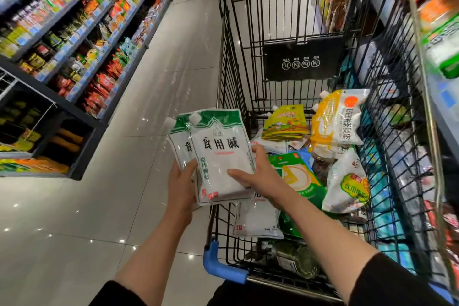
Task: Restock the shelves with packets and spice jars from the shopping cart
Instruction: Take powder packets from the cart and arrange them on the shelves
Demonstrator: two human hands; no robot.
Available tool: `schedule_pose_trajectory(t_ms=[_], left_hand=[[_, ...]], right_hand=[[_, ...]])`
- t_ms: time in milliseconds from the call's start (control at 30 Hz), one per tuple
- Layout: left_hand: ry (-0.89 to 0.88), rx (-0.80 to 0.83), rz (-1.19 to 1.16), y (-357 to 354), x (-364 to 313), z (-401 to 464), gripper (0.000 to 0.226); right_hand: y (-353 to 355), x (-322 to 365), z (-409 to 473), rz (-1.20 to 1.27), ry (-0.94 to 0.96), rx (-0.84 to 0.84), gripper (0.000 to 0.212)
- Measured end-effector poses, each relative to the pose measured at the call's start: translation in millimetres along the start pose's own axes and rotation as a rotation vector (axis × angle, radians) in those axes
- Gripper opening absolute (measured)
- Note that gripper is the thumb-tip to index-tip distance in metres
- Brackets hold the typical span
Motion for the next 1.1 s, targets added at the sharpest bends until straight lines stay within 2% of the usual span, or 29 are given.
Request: schedule_pose_trajectory(t_ms=[33,133,233,300,333,400,467,500,533,600,633,700,767,867,967,1100], left_hand=[[0.003,0.025,-0.005,-1,-1,-1,0.026],[0.007,0.091,0.116,-6,-3,-3,0.056],[0.008,0.066,0.205,-9,-5,1,0.053],[-0.009,0.045,0.235,-9,-8,4,0.047],[-0.014,0.048,0.238,-10,-8,5,0.044],[-0.006,0.058,0.224,-10,-6,4,0.037],[-0.002,0.058,0.224,-7,-3,5,0.034],[-0.004,0.056,0.228,-6,-2,6,0.034],[-0.007,0.055,0.236,-5,-1,7,0.037],[-0.01,0.048,0.24,-3,0,8,0.043],[-0.01,0.047,0.238,-3,0,8,0.046],[-0.014,0.048,0.244,-4,-1,8,0.048],[-0.017,0.049,0.237,-4,-2,7,0.045],[-0.015,0.05,0.233,-5,-1,7,0.049],[-0.021,0.041,0.226,-4,0,7,0.053],[-0.018,0.029,0.22,-4,0,7,0.052]], right_hand=[[-4,0,-1,0.009,0.011,0.001,0.063],[-6,-9,0,0.019,0.023,-0.054,0.069],[-6,-11,-4,0.023,0.033,-0.071,0.063],[-3,-20,-5,0.066,-0.004,-0.08,0.052],[7,-32,-3,0.121,-0.041,-0.138,0.041],[40,-64,-5,0.188,-0.125,-0.385,0.02],[76,-98,-15,-0.007,-0.253,-0.619,0.019],[86,-115,-19,-0.122,-0.334,-0.653,0.023],[90,-130,-20,-0.201,-0.393,-0.645,0.026],[84,-142,-19,-0.255,-0.462,-0.608,0.015],[81,-141,-15,-0.299,-0.466,-0.612,0.021],[73,-138,-10,-0.444,-0.479,-0.618,0.052],[68,-136,-8,-0.593,-0.495,-0.628,0.062],[63,-134,-6,-0.764,-0.492,-0.613,0.044],[63,-128,-7,-0.783,-0.495,-0.64,0.021],[65,-121,-14,-0.712,-0.498,-0.594,0.016]])
Point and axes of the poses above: each hand's wrist, its own z-axis towards the middle knuckle, its own y-axis out of the back of the hand, x = y × z, the point moved 7 cm from there along z, towards the middle knuckle, and after that the axes turned 9 degrees about z, right-handed, at the moved point
